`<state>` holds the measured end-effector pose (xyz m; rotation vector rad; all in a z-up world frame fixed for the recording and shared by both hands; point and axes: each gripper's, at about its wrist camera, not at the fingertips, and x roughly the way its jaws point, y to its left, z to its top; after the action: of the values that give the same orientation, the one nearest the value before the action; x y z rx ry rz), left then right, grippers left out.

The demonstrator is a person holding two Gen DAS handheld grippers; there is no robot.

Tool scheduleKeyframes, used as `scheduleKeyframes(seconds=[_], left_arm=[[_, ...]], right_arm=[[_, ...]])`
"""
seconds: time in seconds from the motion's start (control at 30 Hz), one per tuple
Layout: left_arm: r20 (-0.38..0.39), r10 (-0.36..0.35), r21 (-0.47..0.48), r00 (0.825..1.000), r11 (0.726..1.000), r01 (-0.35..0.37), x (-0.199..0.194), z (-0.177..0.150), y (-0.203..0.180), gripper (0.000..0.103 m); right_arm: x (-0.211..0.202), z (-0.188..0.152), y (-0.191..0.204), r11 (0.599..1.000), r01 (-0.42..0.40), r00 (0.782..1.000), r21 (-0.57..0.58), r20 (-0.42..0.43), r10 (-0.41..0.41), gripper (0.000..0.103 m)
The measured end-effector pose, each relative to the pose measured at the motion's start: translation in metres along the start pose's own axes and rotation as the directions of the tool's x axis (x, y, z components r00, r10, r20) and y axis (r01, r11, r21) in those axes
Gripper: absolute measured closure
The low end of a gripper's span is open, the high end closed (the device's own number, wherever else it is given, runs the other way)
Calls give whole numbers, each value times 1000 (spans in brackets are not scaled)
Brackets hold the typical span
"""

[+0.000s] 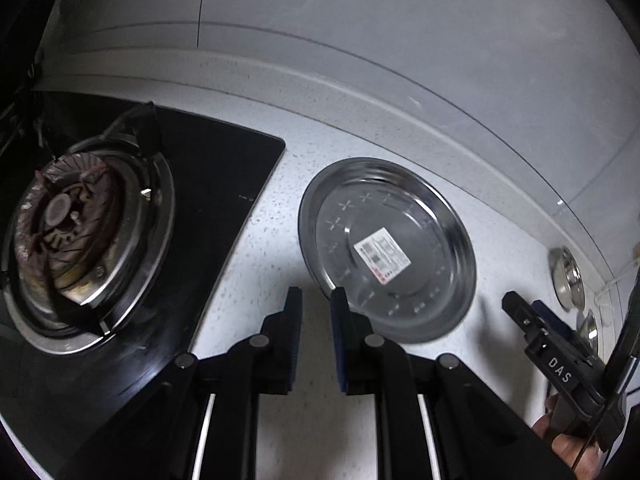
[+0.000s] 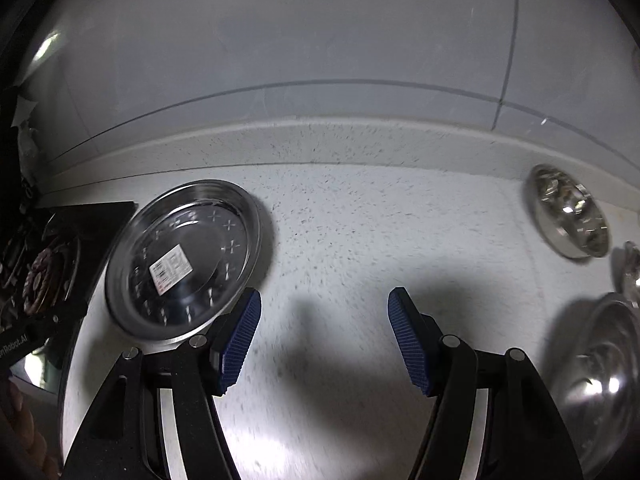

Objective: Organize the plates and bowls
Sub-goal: 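Close the left gripper on the small labeled plate's rim while the right gripper grips it too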

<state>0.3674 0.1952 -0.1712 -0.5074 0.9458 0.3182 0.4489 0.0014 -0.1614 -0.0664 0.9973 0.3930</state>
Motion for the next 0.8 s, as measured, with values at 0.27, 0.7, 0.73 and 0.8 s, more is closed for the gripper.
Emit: scheduleKeyframes(seconds=[0.27,0.7,0.73,0.8], left_arm=[[-8,0,-25,1000,1000,0,25,12,-2,89],[-28,-43,-94,999,995,40,52,25,8,89],[-27,-45,-98,999,994,42,53,27,8,89],[-23,-54,-109,998,993,52,54,30,10,89]], right_arm=[[30,12,17,997,-75,997,-6,-28,75,42],[58,16,45,990,-126,992,-66,-40,124,44],[58,16,46,989,-125,992,-73,-36,123,48],[59,17,46,989,-121,992,-89,-33,119,59]])
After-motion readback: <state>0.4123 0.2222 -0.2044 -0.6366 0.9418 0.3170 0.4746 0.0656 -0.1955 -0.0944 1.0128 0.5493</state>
